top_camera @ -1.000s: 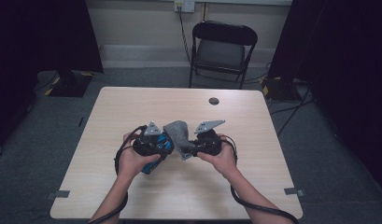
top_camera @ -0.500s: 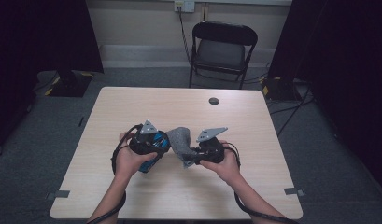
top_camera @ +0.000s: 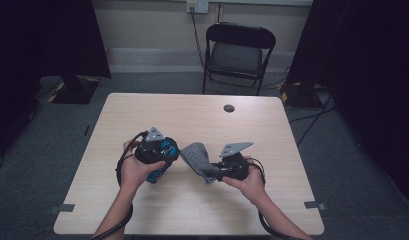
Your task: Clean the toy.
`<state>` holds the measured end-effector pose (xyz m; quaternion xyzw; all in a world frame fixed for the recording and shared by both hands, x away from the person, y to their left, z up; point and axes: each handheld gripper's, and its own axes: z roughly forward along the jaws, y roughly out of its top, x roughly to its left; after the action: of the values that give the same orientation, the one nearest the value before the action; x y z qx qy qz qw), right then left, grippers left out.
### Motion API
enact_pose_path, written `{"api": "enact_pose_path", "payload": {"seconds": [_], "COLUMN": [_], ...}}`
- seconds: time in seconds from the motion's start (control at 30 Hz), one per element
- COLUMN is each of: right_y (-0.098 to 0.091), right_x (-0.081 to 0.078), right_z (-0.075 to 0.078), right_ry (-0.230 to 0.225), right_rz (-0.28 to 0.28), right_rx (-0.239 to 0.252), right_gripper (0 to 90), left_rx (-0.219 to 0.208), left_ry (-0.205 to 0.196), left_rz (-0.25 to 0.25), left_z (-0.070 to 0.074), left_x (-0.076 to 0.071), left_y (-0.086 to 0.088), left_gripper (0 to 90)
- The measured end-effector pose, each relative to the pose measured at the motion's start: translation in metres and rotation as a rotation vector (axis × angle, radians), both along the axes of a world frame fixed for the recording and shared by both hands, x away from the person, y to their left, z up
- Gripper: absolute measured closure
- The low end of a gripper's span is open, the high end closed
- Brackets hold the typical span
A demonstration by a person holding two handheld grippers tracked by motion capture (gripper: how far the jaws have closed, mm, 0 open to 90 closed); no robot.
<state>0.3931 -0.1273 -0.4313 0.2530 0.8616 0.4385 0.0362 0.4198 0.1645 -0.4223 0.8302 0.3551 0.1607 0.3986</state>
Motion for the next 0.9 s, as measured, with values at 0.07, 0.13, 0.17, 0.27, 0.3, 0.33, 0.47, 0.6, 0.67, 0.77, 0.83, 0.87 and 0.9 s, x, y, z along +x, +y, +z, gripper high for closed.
{"api": "enact_pose_path", "payload": {"seconds": [0.07,0.13,0.17,0.27,0.3,0.33,0.47,0.6,0.67,0.77,0.83,0.87,0.9], "right_y": [-0.005,-0.009,-0.011,-0.014,-0.014,-0.014,-0.010,-0.004,-0.001,0.004,0.008,0.010,0.012], "right_x": [0.004,0.009,0.012,0.023,0.025,0.028,0.038,0.048,0.050,0.054,0.055,0.056,0.056], "right_z": [0.001,0.004,0.005,0.009,0.009,0.011,0.015,0.019,0.021,0.024,0.025,0.026,0.026], "right_ry": [0.000,-0.005,-0.004,-0.007,-0.006,-0.008,-0.015,-0.017,-0.015,-0.020,-0.022,-0.022,-0.022], "right_rz": [-0.027,-0.050,-0.063,-0.093,-0.098,-0.107,-0.125,-0.139,-0.144,-0.146,-0.146,-0.142,-0.142], "right_rx": [0.005,0.008,0.011,0.006,0.008,0.006,-0.013,-0.017,-0.009,-0.009,-0.010,-0.013,-0.014], "right_gripper": [70.8,70.8,70.8,70.8,70.8,70.8,70.8,70.7,70.7,70.7,70.7,70.7,70.7], "left_rx": [-0.002,-0.008,-0.010,-0.004,-0.001,-0.004,0.004,0.000,-0.003,0.007,0.002,0.006,0.010], "left_ry": [-0.003,-0.001,-0.001,-0.007,-0.007,-0.007,-0.014,-0.015,-0.015,-0.012,-0.009,-0.007,-0.010], "left_rz": [-0.004,-0.010,-0.012,-0.021,-0.022,-0.025,-0.041,-0.055,-0.060,-0.073,-0.080,-0.082,-0.084], "left_z": [0.001,0.001,0.001,0.003,0.003,0.003,0.005,0.007,0.008,0.007,0.006,0.006,0.007], "left_x": [0.000,-0.001,-0.002,-0.003,-0.003,-0.003,-0.005,-0.007,-0.008,-0.009,-0.010,-0.010,-0.010], "left_y": [-0.001,-0.002,-0.003,-0.005,-0.006,-0.007,-0.011,-0.016,-0.018,-0.021,-0.023,-0.024,-0.024], "left_gripper": [25.5,25.6,25.5,25.5,25.6,25.5,25.5,25.6,25.5,25.5,25.6,25.5,25.5]}}
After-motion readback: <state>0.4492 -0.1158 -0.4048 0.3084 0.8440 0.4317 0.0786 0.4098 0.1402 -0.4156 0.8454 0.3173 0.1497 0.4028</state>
